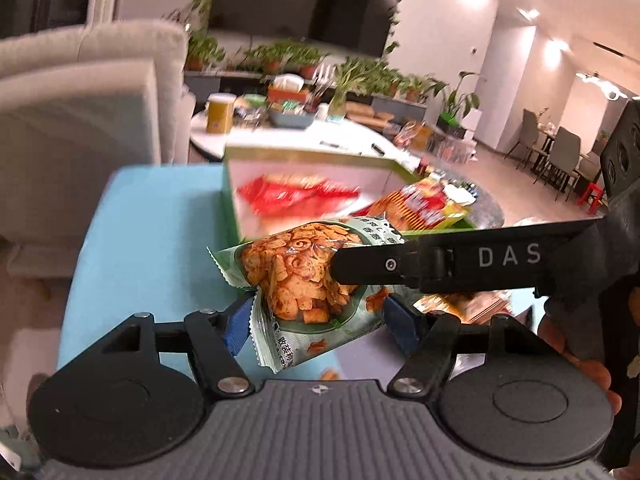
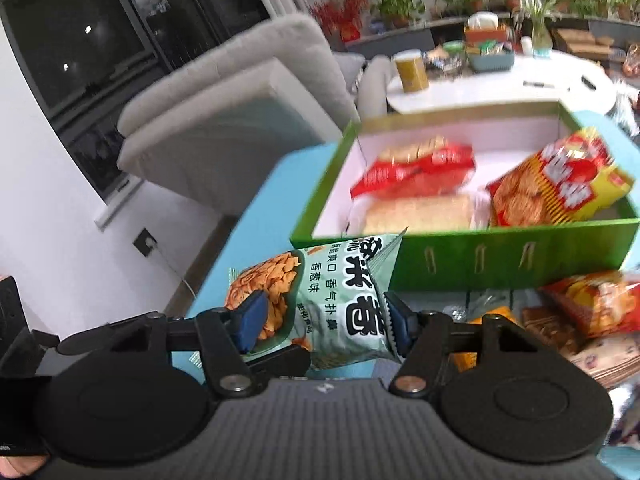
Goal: Organize snacks
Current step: 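Grasp the green cracker bag with the right tool and lift, then lower the green cracker bag into the box and open the right tool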
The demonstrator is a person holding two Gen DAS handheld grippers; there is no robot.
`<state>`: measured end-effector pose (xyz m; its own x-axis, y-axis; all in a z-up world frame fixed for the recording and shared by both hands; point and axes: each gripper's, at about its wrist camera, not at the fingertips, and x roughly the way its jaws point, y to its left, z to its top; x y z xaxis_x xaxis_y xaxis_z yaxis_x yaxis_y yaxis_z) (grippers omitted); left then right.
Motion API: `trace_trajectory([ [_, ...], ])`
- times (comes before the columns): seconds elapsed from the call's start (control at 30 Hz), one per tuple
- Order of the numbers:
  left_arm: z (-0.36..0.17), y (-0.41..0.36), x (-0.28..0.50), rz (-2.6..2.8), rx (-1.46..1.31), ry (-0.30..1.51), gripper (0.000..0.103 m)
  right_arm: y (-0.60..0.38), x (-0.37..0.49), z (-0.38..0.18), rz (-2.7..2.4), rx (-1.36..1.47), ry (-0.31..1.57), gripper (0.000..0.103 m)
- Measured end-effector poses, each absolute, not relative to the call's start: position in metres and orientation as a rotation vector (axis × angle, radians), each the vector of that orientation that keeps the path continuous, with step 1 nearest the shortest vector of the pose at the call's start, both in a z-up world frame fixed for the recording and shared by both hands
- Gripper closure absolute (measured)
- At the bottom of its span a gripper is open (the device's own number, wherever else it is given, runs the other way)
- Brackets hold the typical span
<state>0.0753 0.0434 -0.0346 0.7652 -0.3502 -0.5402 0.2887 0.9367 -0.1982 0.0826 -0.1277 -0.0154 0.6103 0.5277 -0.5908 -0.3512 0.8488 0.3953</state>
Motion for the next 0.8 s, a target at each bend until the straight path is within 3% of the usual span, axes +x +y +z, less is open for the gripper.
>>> trace_trajectory([
  [0.47, 0.016, -0.007, 0.095, -0.420, -0.021, 0.506, 0.036, -0.176, 0.090, 0.026, 0.473, 0.286, 0.631, 0.043],
  [0.8, 0.021, -0.046, 0.144, -0.442, 0.026, 0.499, 0.035, -0.208, 0.121, 0.027, 0.433, 0.304, 0.599, 0.043],
])
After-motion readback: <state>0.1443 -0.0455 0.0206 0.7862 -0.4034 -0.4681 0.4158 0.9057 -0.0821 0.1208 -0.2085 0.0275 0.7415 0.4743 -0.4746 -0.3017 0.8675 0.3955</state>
